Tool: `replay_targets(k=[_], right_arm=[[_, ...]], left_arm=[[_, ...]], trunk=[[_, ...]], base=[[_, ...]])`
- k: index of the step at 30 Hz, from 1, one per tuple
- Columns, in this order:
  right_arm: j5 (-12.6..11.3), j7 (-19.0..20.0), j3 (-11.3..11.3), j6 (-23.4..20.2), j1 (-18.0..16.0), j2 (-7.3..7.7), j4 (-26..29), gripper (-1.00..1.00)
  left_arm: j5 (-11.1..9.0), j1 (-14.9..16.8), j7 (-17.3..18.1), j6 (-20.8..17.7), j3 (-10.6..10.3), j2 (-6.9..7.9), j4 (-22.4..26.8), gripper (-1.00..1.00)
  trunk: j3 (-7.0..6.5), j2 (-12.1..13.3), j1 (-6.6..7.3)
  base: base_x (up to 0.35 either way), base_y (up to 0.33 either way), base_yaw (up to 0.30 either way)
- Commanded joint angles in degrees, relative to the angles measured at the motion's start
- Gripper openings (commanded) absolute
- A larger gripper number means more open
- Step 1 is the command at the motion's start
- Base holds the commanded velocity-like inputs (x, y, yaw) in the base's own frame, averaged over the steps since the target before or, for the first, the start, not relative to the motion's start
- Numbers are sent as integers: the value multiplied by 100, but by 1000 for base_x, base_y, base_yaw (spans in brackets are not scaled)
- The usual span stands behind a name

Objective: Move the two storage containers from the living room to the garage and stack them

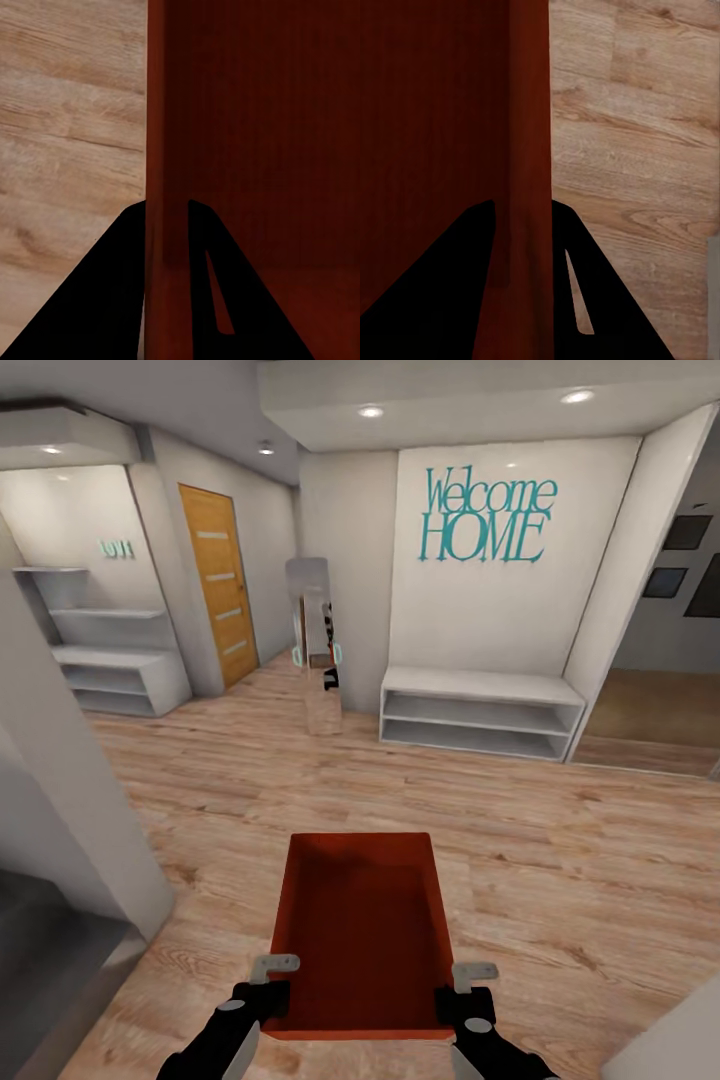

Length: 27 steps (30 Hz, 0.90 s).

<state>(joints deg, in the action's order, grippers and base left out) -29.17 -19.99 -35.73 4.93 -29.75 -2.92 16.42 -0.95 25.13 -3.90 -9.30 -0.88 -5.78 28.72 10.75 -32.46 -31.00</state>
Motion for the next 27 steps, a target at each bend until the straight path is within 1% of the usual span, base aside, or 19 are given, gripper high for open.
replay_targets(k=[1, 27], right_arm=[[-168, -73, 74, 52, -11, 4, -201, -100], [-168, -75, 70, 52, -12, 23, -201, -100]], left_arm=[[96, -1, -67, 52, -27, 7, 28, -100], [95, 0, -67, 66, -44, -2, 26, -100]], trunk=[[9, -8, -5], [9, -8, -5]], base=[[323, 0, 0], [323, 0, 0]])
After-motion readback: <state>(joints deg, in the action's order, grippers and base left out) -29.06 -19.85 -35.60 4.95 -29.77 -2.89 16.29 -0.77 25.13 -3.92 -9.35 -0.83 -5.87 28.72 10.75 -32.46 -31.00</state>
